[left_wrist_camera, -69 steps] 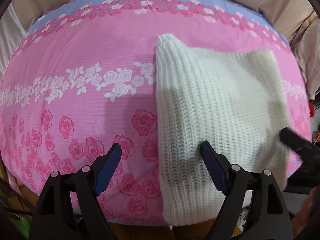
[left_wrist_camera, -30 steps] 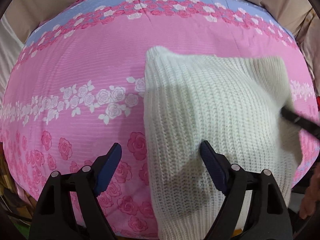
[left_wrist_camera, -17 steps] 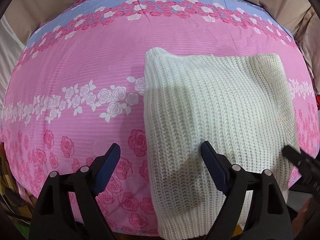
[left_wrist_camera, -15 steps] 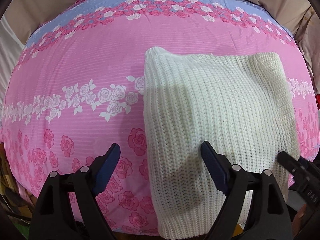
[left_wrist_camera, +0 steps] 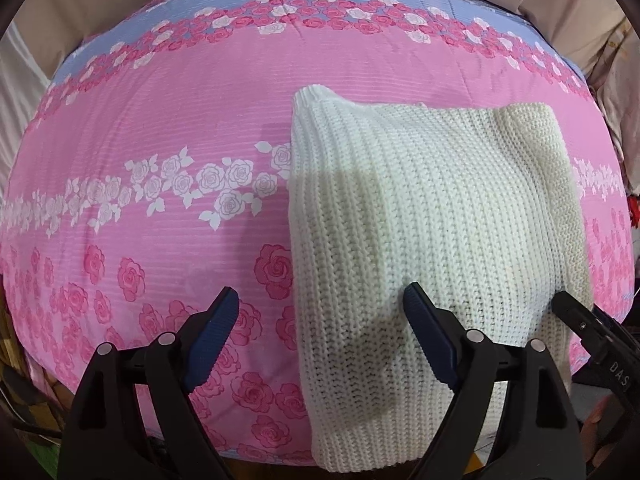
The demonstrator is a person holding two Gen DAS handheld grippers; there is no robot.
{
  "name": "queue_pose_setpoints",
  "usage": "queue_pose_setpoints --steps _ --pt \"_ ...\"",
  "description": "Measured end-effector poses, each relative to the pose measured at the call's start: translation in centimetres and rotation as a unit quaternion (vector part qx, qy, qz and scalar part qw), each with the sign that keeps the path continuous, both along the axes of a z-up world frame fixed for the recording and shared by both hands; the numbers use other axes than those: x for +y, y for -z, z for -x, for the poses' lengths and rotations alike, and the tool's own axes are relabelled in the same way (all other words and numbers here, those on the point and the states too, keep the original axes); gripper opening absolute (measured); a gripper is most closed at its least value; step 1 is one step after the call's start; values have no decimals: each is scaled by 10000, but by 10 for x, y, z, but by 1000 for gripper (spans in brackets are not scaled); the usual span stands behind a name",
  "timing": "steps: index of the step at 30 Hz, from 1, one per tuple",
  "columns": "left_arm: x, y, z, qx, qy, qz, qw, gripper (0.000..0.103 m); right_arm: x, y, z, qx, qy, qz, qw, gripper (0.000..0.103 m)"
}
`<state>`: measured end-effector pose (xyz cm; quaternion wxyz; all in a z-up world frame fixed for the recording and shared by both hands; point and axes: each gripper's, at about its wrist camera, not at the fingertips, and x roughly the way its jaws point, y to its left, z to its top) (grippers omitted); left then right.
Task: Fold small clothes
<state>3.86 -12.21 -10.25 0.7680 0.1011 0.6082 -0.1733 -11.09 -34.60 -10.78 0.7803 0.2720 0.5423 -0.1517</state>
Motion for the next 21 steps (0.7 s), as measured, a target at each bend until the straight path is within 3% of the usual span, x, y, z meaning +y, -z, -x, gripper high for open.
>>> queue_pose_setpoints --steps 3,5,7,15,18,21 --pt "9 1 -2 455 -170 756 9960 89 -5 -2 -1 -16 -69 37 10000 63" --pt "21 6 -5 843 -459 1369 9859 92 -11 1 -1 -36 -28 -113 9999 68" --pt "32 18 -11 1163 -780 1689 9756 92 -13 6 0 -22 27 -287 9996 70" --pt "38 59 -16 1664 -1273 1986 9574 98 -20 43 -9 -2 52 -1199 9928 84" --pt "34 57 -17 1518 -1290 2062 9580 98 -26 49 -11 -279 174 -1573 9870 98" --pt "26 56 -20 1459 -1134 2076 9606 98 -26 50 -13 -481 105 -1738 9835 98"
